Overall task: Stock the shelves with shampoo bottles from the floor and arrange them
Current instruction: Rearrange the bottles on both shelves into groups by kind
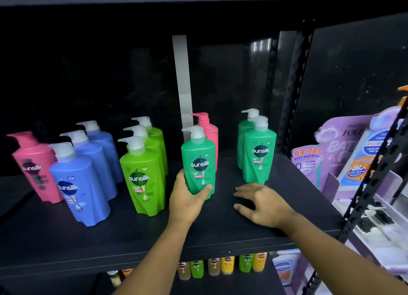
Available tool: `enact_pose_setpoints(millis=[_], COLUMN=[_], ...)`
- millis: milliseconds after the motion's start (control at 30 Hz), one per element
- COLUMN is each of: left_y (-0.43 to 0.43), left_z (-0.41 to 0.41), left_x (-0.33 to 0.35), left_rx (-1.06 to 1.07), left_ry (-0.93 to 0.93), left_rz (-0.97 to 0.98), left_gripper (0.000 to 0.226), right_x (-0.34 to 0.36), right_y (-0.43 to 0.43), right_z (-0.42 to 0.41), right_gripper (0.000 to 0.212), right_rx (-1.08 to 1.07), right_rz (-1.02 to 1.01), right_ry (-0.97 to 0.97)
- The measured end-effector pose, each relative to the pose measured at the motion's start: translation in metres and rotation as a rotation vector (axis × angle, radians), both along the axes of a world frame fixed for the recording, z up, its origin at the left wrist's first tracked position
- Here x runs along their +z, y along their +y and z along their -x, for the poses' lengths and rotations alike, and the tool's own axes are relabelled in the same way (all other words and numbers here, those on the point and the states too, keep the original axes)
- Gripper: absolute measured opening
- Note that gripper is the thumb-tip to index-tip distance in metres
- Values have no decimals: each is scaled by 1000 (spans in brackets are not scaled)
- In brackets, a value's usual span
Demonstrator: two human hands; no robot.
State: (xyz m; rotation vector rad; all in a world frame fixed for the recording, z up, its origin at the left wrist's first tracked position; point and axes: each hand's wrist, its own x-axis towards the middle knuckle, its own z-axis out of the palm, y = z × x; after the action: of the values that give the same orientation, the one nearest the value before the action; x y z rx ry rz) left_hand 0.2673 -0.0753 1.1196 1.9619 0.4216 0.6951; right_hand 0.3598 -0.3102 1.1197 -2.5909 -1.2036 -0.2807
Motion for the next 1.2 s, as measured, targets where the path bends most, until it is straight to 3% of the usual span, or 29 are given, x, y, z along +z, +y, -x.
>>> enact_pose_setpoints(millis=[233,333,433,600,700,867,1200], left_y=[-9,-23,-49,-97,-100,-85,-61], left_z=[2,3,2,1,-1,-19,-18], left_x=[0,-1,0,0,1,-2,-3], left_rx=[-186,-299,-416,-532,-590,-641,-508], left_ry=[59,101,107,194,297,345,421], left_rz=[-76,-157,-204,-503,-706,-750,-837], left_gripper=[68,56,64,72,63,62,69], right_x=[-10,-9,1,15,18,13,7], right_y=[-12,-24,-34,-44,-50,-51,-32], right_z=[42,57,67,80,75,60,39], right_gripper=[65,70,66,50,63,72,75], right_rx=[-134,-155,-146,-116,-154,-233,-377], right_rz=[-60,-391,-748,-1005,-1002,-938,-862], right_ry=[90,246,397,415,422,485,472])
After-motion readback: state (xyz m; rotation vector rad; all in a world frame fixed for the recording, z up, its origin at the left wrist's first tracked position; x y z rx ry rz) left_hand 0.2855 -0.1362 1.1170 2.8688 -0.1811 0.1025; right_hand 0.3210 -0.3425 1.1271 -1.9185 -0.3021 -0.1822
